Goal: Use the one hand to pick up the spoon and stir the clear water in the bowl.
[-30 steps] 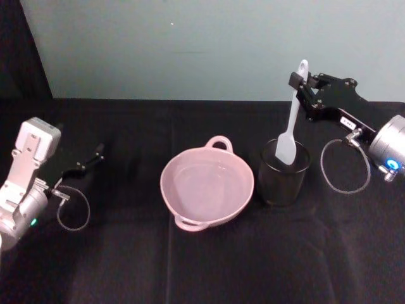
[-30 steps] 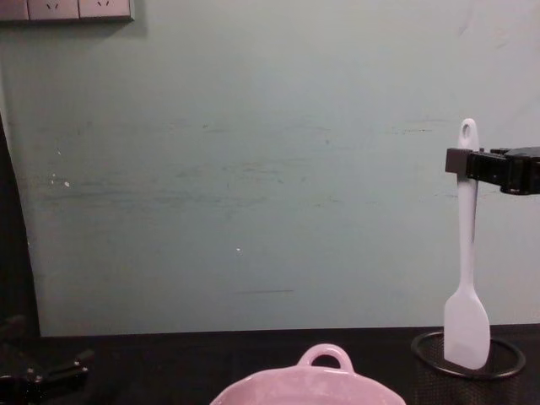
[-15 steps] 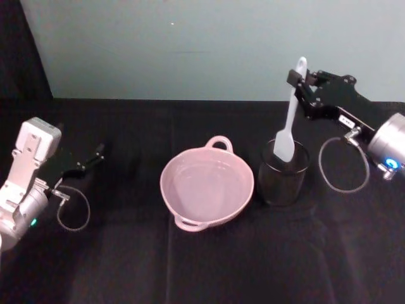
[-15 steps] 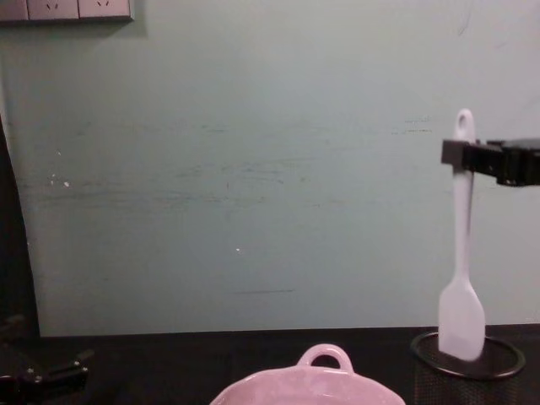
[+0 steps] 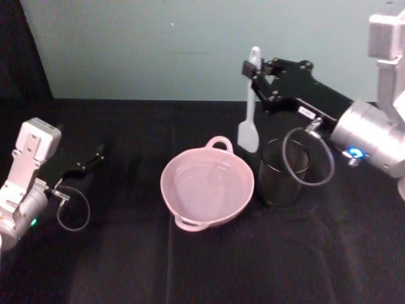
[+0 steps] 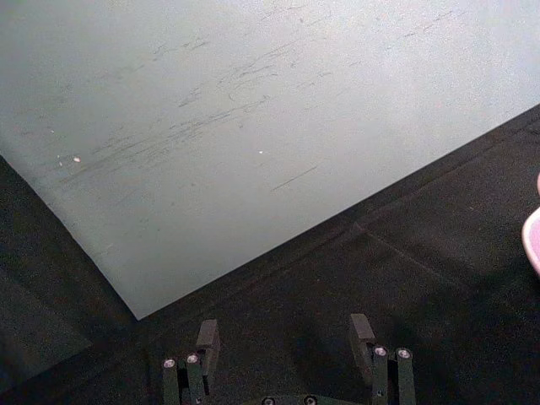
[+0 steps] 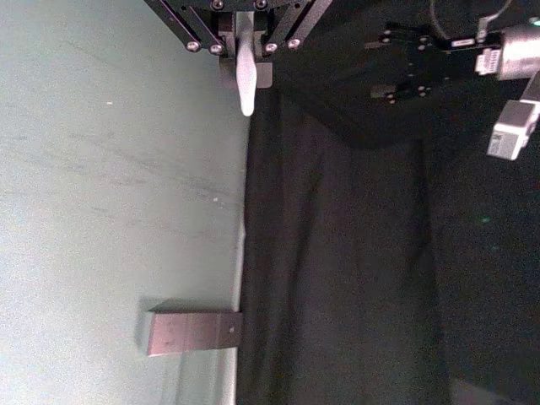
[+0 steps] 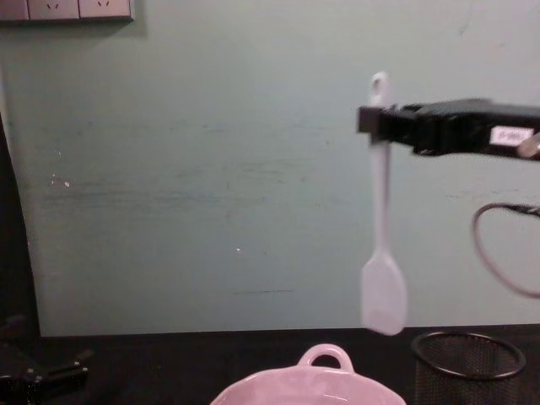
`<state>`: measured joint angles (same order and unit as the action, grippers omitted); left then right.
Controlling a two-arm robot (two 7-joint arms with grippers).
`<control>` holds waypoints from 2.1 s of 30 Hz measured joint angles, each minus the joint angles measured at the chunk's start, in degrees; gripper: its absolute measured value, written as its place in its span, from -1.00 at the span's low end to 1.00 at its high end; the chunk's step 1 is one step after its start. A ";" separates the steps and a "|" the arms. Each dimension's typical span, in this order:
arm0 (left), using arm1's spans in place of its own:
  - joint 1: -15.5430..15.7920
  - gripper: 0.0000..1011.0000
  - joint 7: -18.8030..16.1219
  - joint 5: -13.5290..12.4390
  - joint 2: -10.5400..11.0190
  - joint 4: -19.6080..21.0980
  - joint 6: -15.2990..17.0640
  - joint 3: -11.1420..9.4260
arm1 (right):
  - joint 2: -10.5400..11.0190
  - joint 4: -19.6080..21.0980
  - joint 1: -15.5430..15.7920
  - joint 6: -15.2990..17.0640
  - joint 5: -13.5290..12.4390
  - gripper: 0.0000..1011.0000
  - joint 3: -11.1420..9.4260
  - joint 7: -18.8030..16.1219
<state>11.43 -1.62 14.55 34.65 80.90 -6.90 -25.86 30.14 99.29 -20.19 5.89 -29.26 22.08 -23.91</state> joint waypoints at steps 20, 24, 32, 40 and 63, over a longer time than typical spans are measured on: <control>0.00 1.00 0.00 0.00 0.00 0.00 0.00 0.00 | -7.84 -13.32 -0.68 -5.79 1.26 -0.77 6.82 -5.47; 0.00 1.00 0.00 0.00 0.00 0.00 0.00 0.00 | -8.47 -14.67 -0.68 -6.22 1.23 -0.77 7.20 -6.06; 0.00 1.00 0.00 -0.01 0.00 0.00 0.00 0.00 | -11.07 -19.77 -2.58 -8.24 0.76 -0.77 7.90 -8.09; 0.00 1.00 0.00 0.00 0.00 0.00 0.00 0.00 | -14.89 -28.75 -6.44 -11.68 -0.77 -0.77 7.51 -10.31; 0.00 1.00 0.00 0.00 0.00 0.00 0.00 0.00 | -12.83 -27.52 -4.36 -12.68 0.55 -0.77 2.89 -7.14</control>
<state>11.43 -1.62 14.55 34.65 80.90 -6.90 -25.86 17.32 71.77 -24.55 -6.79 -28.71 24.96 -31.05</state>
